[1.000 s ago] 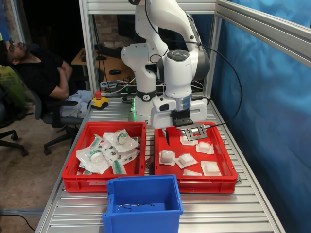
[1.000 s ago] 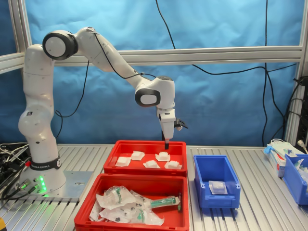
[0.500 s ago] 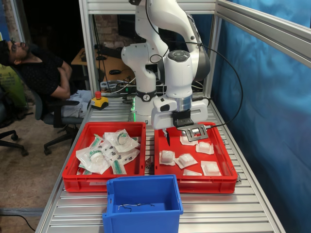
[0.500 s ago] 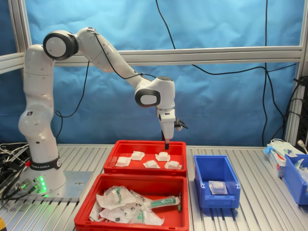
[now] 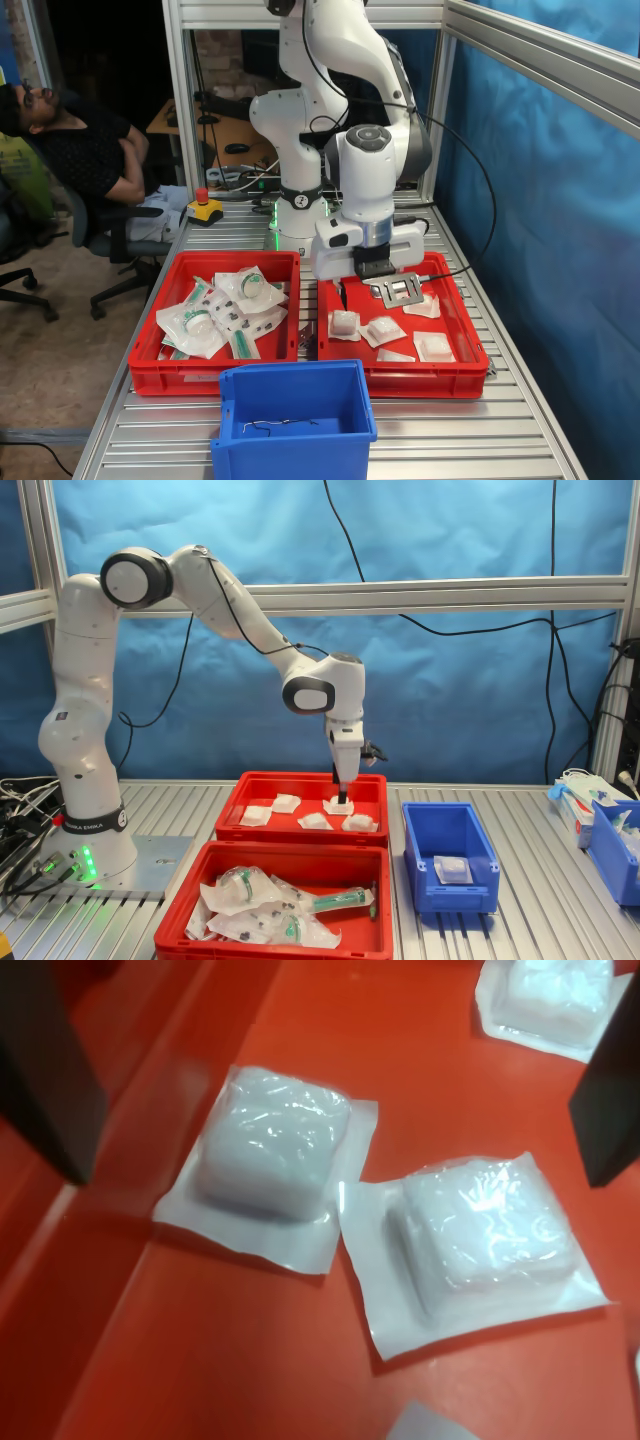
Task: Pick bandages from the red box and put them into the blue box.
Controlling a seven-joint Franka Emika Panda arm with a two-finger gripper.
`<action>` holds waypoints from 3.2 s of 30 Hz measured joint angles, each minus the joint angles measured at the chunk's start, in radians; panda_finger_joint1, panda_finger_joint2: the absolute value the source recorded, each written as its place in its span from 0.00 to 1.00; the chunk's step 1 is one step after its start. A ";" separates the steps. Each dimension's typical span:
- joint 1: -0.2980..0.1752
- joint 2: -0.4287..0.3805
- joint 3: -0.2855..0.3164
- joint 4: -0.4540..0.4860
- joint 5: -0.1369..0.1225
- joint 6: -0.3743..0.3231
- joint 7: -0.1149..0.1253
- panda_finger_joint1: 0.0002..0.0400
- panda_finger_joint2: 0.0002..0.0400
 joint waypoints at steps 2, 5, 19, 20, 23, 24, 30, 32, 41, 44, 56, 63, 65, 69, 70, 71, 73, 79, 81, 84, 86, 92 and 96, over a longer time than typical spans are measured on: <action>0.000 0.011 0.000 0.000 0.003 0.000 0.000 1.00 1.00; 0.000 0.033 0.000 -0.003 0.023 0.000 0.000 1.00 1.00; 0.004 0.051 0.000 -0.004 0.105 0.042 0.000 1.00 1.00; 0.005 0.051 0.000 -0.004 0.109 0.057 0.000 1.00 1.00; 0.005 0.051 0.000 -0.004 0.114 0.074 0.000 1.00 1.00; 0.005 0.051 0.000 -0.004 0.116 0.079 0.000 1.00 1.00; 0.008 0.056 0.000 -0.002 0.121 0.112 0.000 1.00 1.00; 0.009 0.060 0.000 0.000 0.122 0.131 0.000 1.00 1.00; 0.009 0.107 0.000 0.024 0.125 0.231 0.000 1.00 1.00; 0.009 0.126 0.000 0.035 0.125 0.246 0.000 1.00 1.00; 0.010 0.174 0.000 0.056 0.126 0.321 0.000 1.00 1.00; 0.015 0.190 0.000 0.061 0.126 0.339 0.000 1.00 1.00; 0.017 0.193 -0.002 0.061 0.126 0.342 0.000 1.00 1.00; 0.023 0.199 -0.004 0.062 0.125 0.344 0.000 1.00 1.00; 0.025 0.200 -0.005 0.063 0.124 0.344 0.000 1.00 1.00; 0.027 0.202 -0.007 0.063 0.122 0.345 0.000 1.00 1.00; 0.034 0.207 -0.013 0.064 0.116 0.345 0.000 1.00 1.00; 0.054 0.219 -0.029 0.064 0.108 0.346 0.000 1.00 1.00; 0.058 0.223 -0.032 0.064 0.107 0.346 0.000 1.00 1.00; 0.066 0.231 -0.035 0.065 0.104 0.346 0.000 1.00 1.00; 0.070 0.236 -0.037 0.065 0.102 0.346 0.000 1.00 1.00; 0.086 0.253 -0.039 0.065 0.098 0.346 0.000 1.00 1.00; 0.098 0.263 -0.040 0.065 0.098 0.346 0.000 1.00 1.00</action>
